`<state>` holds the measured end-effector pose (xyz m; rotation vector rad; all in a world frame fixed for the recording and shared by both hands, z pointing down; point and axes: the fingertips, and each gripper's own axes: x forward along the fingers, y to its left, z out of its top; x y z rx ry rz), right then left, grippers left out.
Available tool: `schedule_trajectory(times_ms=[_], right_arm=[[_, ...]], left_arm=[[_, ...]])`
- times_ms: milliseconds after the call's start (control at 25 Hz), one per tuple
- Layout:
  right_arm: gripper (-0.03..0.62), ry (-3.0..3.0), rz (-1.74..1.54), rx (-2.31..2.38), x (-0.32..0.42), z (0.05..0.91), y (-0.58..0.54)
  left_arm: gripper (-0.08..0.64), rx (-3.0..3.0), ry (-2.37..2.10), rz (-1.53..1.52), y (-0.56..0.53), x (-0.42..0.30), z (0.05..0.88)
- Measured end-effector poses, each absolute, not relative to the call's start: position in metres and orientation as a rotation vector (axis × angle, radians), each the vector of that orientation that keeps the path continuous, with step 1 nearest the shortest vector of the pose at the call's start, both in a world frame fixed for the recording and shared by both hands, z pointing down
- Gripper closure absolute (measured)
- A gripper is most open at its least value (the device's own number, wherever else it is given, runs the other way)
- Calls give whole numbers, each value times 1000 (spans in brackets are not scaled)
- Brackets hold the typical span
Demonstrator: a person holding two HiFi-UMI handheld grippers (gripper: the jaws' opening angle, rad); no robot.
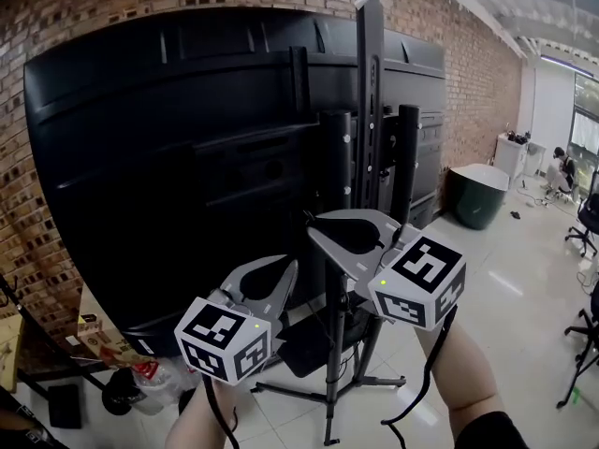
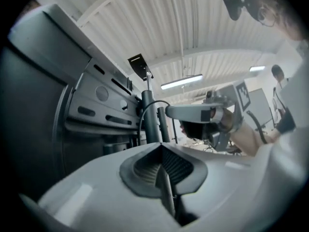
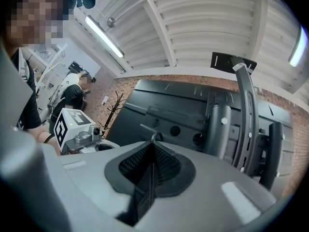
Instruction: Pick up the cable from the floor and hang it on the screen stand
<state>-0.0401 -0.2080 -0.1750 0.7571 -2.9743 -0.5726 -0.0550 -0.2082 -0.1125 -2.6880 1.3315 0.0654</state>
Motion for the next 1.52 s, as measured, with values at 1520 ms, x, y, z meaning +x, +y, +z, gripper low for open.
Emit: schedule_trajectory(times_ms=[1520], right_arm=[[574,-2929,-598,986,33,-304,-352]], left_arm=[[555,-2560,1478,29,-291,-15,-206]])
